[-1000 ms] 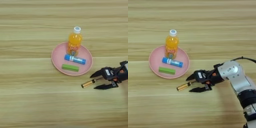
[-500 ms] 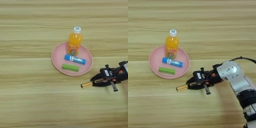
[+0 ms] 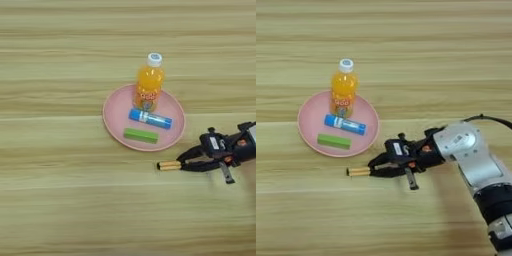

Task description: Move the objects on the table

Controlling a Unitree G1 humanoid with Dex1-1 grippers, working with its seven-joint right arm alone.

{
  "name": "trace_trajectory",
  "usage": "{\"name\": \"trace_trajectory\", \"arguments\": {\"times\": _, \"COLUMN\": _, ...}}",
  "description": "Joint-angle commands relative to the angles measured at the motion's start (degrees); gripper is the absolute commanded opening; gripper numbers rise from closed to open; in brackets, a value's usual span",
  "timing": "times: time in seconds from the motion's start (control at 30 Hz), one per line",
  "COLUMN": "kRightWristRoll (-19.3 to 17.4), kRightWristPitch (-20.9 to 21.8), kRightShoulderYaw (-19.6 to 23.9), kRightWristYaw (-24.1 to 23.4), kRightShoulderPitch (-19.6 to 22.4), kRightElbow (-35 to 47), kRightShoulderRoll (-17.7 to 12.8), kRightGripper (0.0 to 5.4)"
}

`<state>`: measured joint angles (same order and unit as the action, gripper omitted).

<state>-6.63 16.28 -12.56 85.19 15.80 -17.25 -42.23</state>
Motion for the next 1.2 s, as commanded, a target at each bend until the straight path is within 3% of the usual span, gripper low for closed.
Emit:
{"name": "trace_trajectory", "arguments": {"times": 0.03, "kRightWristRoll": -10.38, "kRightWristPitch": -8.88, "kRightShoulderYaw": 6.24, "kRightWristYaw": -1.01, "kRightShoulderPitch": 4.07, "kRightElbow": 9.48, "kRightShoulderRoll": -1.07, "kRightGripper": 0.7}}
{"name": "trace_trajectory", "arguments": {"times": 0.13, "kRightWristRoll": -13.28, "kRightWristPitch": -12.43, "kRightShoulderYaw": 8.47, "kRightWristYaw": -3.12, "kRightShoulderPitch": 5.31, "kRightElbow": 10.27, "kRightShoulderRoll": 0.99, "kRightGripper": 0.7}}
{"name": "trace_trajectory", "arguments": {"times": 0.33, "kRightWristRoll": -5.19, "kRightWristPitch": -12.8, "kRightShoulderYaw": 7.97, "kRightWristYaw": -15.07, "kRightShoulderPitch": 7.65, "kRightElbow": 6.15, "kRightShoulderRoll": 5.23, "kRightGripper": 0.7}}
{"name": "trace_trajectory", "arguments": {"times": 0.47, "kRightWristRoll": -2.78, "kRightWristPitch": -15.44, "kRightShoulderYaw": 7.06, "kRightWristYaw": -20.26, "kRightShoulderPitch": 6.53, "kRightElbow": 7.56, "kRightShoulderRoll": 8.35, "kRightGripper": 0.7}}
{"name": "trace_trajectory", "arguments": {"times": 0.77, "kRightWristRoll": 0.6, "kRightWristPitch": -19.99, "kRightShoulderYaw": 3.35, "kRightWristYaw": -25.76, "kRightShoulderPitch": 4.85, "kRightElbow": 15.2, "kRightShoulderRoll": 12.77, "kRightGripper": 0.7}}
{"name": "trace_trajectory", "arguments": {"times": 1.0, "kRightWristRoll": 6.63, "kRightWristPitch": -18.48, "kRightShoulderYaw": 0.21, "kRightWristYaw": -30.77, "kRightShoulderPitch": 5.46, "kRightElbow": 11.93, "kRightShoulderRoll": 15.4, "kRightGripper": 0.7}}
{"name": "trace_trajectory", "arguments": {"times": 1.2, "kRightWristRoll": 9.18, "kRightWristPitch": -15.83, "kRightShoulderYaw": -0.57, "kRightWristYaw": -34.05, "kRightShoulderPitch": 6.74, "kRightElbow": 6.17, "kRightShoulderRoll": 17.63, "kRightGripper": 0.7}}
